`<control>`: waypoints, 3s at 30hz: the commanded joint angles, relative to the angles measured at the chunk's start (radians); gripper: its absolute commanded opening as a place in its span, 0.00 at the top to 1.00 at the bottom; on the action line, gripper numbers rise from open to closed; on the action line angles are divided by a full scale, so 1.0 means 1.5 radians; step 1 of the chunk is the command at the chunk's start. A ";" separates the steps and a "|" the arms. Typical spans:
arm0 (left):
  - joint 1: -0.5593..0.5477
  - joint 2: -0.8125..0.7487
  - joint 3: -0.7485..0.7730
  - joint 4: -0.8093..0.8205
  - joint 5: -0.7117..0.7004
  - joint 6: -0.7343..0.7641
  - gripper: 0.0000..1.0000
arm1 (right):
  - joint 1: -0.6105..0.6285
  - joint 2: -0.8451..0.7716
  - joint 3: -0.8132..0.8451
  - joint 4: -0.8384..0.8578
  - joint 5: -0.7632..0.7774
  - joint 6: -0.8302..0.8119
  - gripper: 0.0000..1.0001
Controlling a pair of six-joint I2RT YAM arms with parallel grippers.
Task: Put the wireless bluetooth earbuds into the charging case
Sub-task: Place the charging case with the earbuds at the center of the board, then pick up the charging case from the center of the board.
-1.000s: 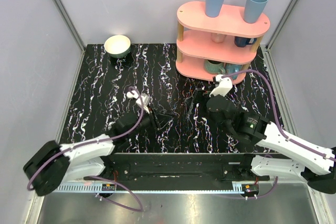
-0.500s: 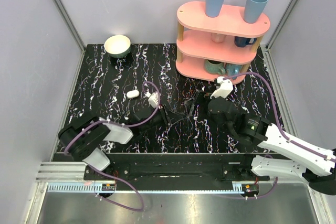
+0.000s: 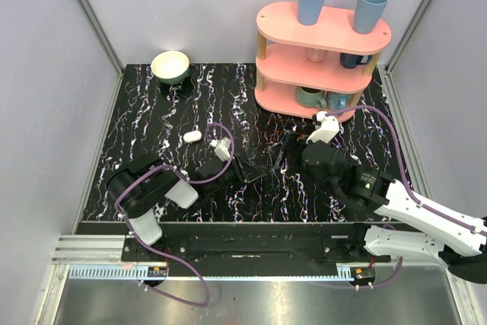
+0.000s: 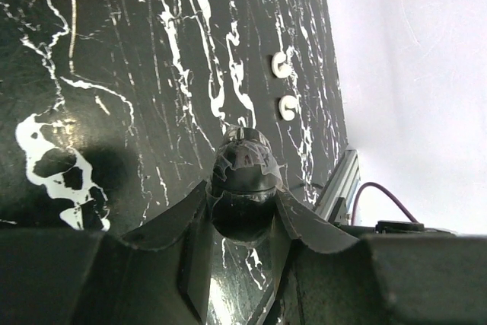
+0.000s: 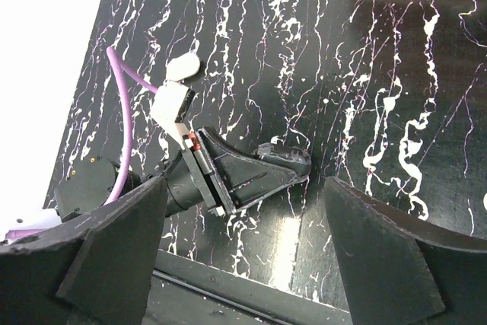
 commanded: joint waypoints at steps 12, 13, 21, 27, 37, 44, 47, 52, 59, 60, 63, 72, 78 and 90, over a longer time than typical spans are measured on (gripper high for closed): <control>0.007 0.037 -0.012 0.056 -0.030 -0.019 0.86 | 0.002 -0.018 -0.013 -0.009 0.019 0.013 0.09; 0.007 0.045 -0.013 0.058 -0.029 -0.022 0.85 | 0.003 -0.019 -0.013 -0.010 0.019 0.013 0.09; 0.010 0.032 -0.012 0.012 -0.045 -0.014 0.78 | 0.002 -0.021 -0.014 -0.009 0.018 0.010 0.09; 0.012 0.005 0.006 -0.071 -0.046 0.005 0.77 | 0.002 -0.019 -0.014 -0.009 0.017 0.007 0.09; 0.019 -0.065 0.021 -0.198 -0.066 0.052 0.61 | 0.002 -0.019 -0.017 -0.008 0.016 0.006 0.09; 0.022 -0.092 0.011 -0.231 -0.074 0.056 0.54 | 0.002 -0.016 -0.015 0.003 0.011 -0.002 0.08; 0.025 -0.118 0.000 -0.258 -0.086 0.065 0.54 | 0.002 -0.012 -0.017 0.006 0.011 -0.002 0.08; 0.025 -0.210 -0.009 -0.351 -0.105 0.099 0.54 | 0.002 -0.011 -0.022 0.016 0.013 -0.005 0.08; 0.025 -0.423 -0.016 -0.494 -0.192 0.158 0.53 | 0.001 0.013 -0.020 0.035 0.014 -0.028 0.07; 0.025 -0.449 -0.014 -0.533 -0.207 0.169 0.52 | 0.001 0.018 -0.020 0.036 0.014 -0.032 0.07; 0.026 -0.557 -0.001 -0.623 -0.275 0.214 0.45 | -0.007 0.036 -0.018 0.046 0.012 -0.052 0.06; 0.029 -0.785 0.066 -0.844 -0.457 0.359 0.06 | -0.119 0.129 -0.019 0.169 -0.167 -0.193 0.02; 0.030 -0.828 0.125 -0.954 -0.503 0.406 0.01 | -0.150 0.295 0.039 0.260 -0.283 -0.370 0.01; 0.030 -0.927 0.182 -1.041 -0.512 0.468 0.01 | -0.180 0.624 0.212 0.437 -0.576 -0.649 0.00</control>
